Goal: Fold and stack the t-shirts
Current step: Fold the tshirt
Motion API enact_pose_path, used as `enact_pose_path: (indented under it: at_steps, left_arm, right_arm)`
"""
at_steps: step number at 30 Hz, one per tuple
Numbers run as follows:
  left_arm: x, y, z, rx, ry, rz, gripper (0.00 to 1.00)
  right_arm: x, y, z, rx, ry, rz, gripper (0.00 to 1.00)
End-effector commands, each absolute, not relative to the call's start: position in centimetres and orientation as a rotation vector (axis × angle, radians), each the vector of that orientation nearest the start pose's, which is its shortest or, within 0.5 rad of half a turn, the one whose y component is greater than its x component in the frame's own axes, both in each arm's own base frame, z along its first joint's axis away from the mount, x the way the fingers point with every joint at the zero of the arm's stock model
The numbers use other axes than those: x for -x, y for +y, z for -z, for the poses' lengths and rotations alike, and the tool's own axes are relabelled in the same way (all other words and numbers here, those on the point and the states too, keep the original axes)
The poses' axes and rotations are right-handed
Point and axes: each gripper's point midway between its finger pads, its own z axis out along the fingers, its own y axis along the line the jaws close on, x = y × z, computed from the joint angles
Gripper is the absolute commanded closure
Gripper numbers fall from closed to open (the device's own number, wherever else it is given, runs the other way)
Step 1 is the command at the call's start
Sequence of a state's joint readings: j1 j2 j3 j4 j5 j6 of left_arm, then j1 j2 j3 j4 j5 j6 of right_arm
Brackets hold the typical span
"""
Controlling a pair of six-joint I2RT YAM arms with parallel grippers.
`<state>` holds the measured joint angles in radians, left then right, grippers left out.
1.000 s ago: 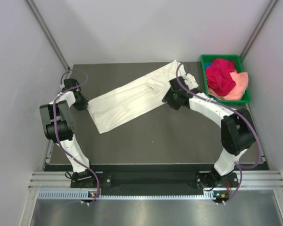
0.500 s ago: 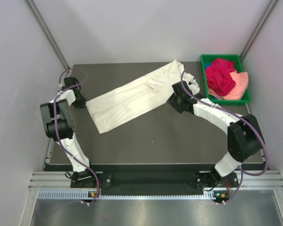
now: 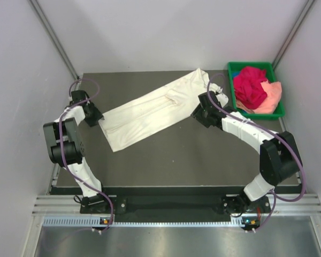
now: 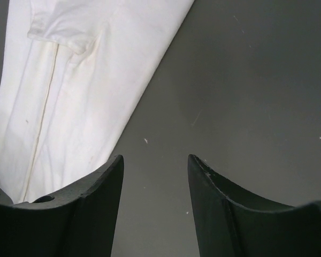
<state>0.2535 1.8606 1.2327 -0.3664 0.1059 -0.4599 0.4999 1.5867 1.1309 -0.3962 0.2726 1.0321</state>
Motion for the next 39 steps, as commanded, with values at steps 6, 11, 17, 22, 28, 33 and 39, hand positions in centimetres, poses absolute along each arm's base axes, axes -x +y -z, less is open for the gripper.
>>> enact_pose_path:
  at_steps: [6,11,17,22,28,33,39]
  left_arm:
    - [-44.8,8.4,-4.6,0.807,2.402,0.21,0.6]
    - [-44.7,8.7,-3.1,0.847,2.42,0.182,0.61]
    - [-44.1,9.8,-1.2,0.884,2.462,0.078,0.6]
    - [-43.4,10.6,-0.1,0.881,2.52,-0.04,0.74]
    - [-43.1,10.6,0.4,0.893,2.535,-0.064,0.97]
    - [-42.5,11.1,0.6,0.921,2.547,-0.116,1.0]
    - [-39.1,14.0,-0.9,0.993,2.569,-0.425,1.0]
  right_arm:
    - [-39.0,18.6,-12.2,-0.74,2.263,-0.434,0.48]
    - [-39.4,18.0,-11.2,-0.755,2.274,-0.423,0.48]
    - [-40.0,17.0,-11.0,-0.77,2.27,-0.404,0.48]
    - [-40.7,16.2,-11.2,-0.793,2.257,-0.403,0.48]
    - [-40.7,15.9,-11.7,-0.794,2.245,-0.408,0.48]
    - [-40.6,15.3,-11.8,-0.776,2.243,-0.385,0.48]
    - [-41.1,14.4,-12.3,-0.739,2.234,-0.342,0.47]
